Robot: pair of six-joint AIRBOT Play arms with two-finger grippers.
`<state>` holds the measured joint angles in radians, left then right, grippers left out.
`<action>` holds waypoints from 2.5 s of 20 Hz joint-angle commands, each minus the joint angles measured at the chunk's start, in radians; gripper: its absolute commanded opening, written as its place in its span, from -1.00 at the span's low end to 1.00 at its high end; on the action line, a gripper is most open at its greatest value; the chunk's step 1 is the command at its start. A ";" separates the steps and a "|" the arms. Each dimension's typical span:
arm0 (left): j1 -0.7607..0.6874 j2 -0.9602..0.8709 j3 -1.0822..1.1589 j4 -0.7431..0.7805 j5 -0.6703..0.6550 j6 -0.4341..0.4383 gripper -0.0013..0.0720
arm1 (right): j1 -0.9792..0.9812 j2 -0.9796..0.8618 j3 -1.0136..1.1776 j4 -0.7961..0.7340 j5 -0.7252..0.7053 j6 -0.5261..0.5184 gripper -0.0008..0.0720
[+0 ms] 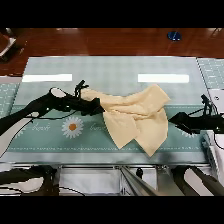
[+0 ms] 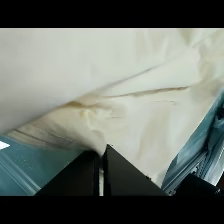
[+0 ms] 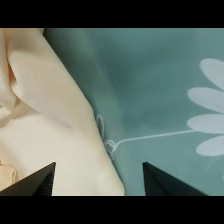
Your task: Fold the shirts.
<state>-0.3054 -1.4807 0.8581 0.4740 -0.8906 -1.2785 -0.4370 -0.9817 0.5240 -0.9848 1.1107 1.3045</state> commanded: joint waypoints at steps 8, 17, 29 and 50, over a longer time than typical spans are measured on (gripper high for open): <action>0.000 -0.002 0.026 -0.003 -0.031 0.006 -0.88 | 0.158 -0.314 0.098 0.200 -0.101 -0.123 0.42; 0.341 0.190 0.282 -0.469 -0.139 0.245 -0.88 | 0.209 -0.231 0.693 0.047 0.096 -0.046 -0.94; 0.918 0.820 0.682 -0.273 0.043 0.209 -0.88 | 0.209 0.276 1.250 -0.153 0.220 0.080 -0.94; 0.446 0.300 0.317 0.330 0.170 -0.082 -0.88 | 0.210 0.104 0.249 0.061 -0.027 -0.053 -0.94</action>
<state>0.2222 -1.0119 1.1866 0.8017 -0.8204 -1.3552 -0.2276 -0.6914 0.8082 -0.9768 1.2125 1.3357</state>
